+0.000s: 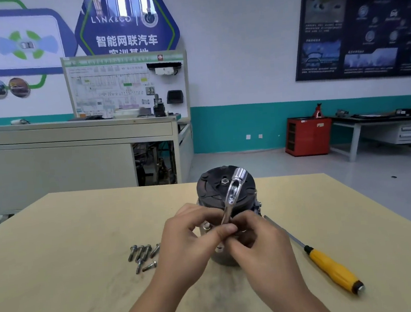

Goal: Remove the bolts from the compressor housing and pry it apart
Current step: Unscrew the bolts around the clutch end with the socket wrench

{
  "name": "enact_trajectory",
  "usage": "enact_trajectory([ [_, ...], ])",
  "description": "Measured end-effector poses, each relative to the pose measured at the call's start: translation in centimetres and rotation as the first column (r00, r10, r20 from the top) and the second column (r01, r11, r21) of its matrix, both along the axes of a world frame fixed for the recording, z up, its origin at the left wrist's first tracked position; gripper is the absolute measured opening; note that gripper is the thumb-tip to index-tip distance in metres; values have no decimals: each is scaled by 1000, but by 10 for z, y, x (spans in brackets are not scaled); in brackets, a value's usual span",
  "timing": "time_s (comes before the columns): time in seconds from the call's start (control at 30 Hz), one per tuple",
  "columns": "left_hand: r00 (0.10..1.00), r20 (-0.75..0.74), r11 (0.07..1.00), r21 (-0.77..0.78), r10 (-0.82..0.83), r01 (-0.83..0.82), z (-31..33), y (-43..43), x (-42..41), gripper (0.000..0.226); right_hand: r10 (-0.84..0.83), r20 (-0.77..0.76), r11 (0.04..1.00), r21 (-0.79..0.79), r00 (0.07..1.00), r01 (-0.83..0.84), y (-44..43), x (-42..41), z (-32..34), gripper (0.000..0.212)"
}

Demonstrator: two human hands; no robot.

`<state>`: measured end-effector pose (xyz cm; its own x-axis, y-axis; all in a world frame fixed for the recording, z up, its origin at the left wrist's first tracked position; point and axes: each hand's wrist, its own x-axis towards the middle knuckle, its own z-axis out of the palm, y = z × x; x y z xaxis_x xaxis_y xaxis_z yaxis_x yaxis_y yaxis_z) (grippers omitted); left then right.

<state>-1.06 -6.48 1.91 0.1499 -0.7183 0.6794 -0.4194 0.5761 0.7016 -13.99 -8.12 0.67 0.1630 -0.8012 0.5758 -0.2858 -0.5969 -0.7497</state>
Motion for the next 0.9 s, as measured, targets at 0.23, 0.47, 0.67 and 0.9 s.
enact_trajectory([
  [0.23,995,75,992,-108,66,-58,-4,-9,-45,16,-5,41,998,-63,999,8,-10,-38,-4,36],
  [0.47,851,-107,857,80,515,-508,-20,-27,-63,73,-110,228,991,-45,967,123,-30,-70,9,18],
  [0.67,842,-133,838,258,524,-481,-15,-55,-63,111,-29,270,999,-21,962,36,-46,-82,33,22],
  [0.9,898,-156,909,133,412,-394,-26,-68,-45,81,100,337,992,43,936,-122,-68,-79,40,22],
])
